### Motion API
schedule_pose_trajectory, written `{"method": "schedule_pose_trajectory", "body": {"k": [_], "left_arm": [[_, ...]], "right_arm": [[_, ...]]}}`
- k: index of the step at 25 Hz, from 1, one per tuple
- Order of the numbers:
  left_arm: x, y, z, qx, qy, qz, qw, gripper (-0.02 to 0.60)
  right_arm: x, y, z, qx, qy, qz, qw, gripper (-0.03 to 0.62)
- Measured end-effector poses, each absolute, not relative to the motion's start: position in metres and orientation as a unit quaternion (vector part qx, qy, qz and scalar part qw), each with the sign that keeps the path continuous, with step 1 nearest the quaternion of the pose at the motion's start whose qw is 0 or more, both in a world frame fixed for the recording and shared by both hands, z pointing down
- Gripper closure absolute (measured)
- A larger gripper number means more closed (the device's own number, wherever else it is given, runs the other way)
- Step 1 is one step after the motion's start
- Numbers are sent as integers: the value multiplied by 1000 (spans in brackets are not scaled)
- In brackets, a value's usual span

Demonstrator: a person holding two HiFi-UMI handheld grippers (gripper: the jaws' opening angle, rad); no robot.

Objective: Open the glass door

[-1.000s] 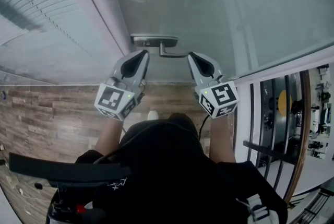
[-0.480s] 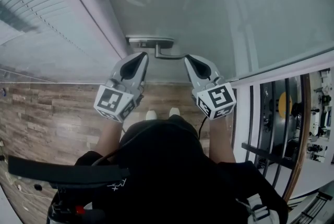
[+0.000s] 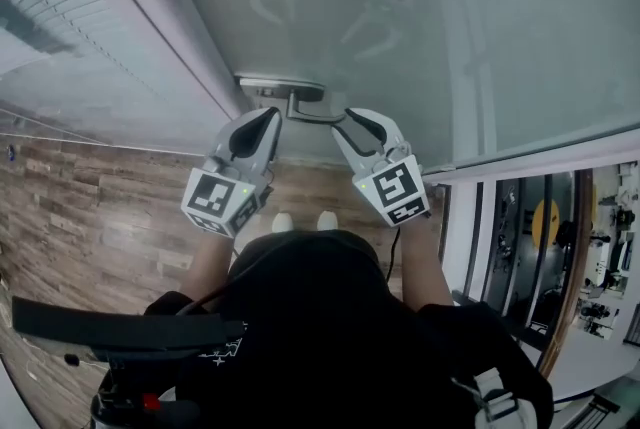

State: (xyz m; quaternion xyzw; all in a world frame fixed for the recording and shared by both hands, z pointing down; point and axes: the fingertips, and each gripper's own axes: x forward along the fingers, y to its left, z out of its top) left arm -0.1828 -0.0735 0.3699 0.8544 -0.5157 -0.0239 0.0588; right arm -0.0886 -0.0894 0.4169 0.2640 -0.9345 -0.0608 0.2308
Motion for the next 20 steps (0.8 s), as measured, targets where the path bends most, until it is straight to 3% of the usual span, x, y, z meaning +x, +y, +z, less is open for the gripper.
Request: {"method": "schedule_pose_trajectory", "body": {"k": [6, 13, 20], "left_arm": [[-189, -72, 380, 840, -537, -23, 70, 581], [-196, -68, 376, 833, -548, -25, 78, 581], [-198, -66, 378, 837, -540, -26, 80, 581]], "right_arm": [[-104, -90, 461, 223, -902, -161, 332, 375], [-105, -98, 466, 237, -848, -272, 389, 368], [-109, -99, 474, 253, -827, -299, 403, 373]]}}
